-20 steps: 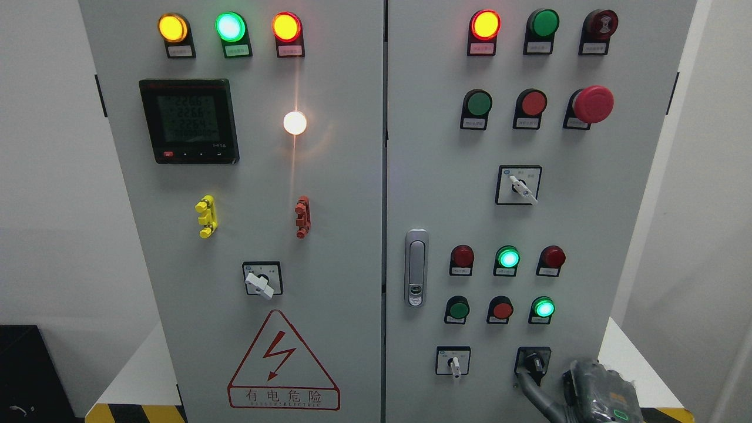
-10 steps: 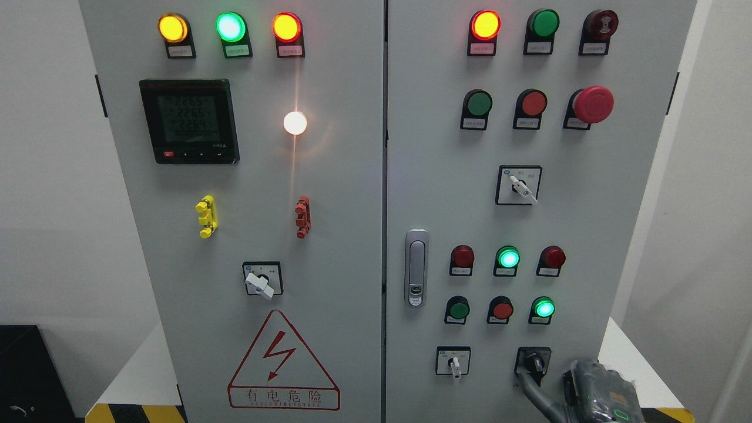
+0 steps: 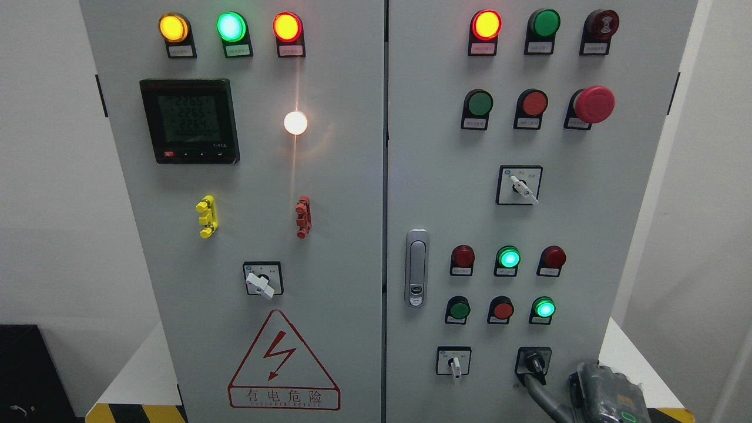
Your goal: Flip black knob to close circuit
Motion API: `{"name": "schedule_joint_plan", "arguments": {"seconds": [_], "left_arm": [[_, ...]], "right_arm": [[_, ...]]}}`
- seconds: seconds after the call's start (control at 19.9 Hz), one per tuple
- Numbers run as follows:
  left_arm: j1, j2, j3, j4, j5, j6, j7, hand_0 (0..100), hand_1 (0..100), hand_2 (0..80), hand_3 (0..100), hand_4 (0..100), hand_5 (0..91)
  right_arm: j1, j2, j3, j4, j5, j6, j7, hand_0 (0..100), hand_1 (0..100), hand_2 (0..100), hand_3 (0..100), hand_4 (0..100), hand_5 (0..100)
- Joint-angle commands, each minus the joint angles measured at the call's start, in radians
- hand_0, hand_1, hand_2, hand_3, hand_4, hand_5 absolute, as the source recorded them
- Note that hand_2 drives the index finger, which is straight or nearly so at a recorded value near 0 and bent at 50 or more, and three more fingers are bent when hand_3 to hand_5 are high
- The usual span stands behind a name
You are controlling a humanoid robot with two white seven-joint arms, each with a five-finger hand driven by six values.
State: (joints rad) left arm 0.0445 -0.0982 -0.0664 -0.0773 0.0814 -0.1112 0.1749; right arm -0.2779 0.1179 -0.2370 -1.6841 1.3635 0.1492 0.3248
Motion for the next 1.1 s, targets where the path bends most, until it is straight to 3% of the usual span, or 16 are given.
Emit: {"name": "schedule_joint_plan", "arguments": {"seconds": [0.0,1.05], "left_arm": [[0.0,0.0,-0.001,0.001,0.0,-0.001,0.0,12,56,0.0,0,0,0.0],[0.0,0.0,0.0,0.001,0.0,-0.001,0.0,12,56,0.0,0,0,0.0]], "right_arm": [[0.0,-0.001,-0.028,0.0,-0.001,0.003,-0.001,0,0,90,100,93,94],[-0.01,0.005,-0.033,-0.019,-0.014,0.003,-0.004,0,0,89,100,93,94]]}}
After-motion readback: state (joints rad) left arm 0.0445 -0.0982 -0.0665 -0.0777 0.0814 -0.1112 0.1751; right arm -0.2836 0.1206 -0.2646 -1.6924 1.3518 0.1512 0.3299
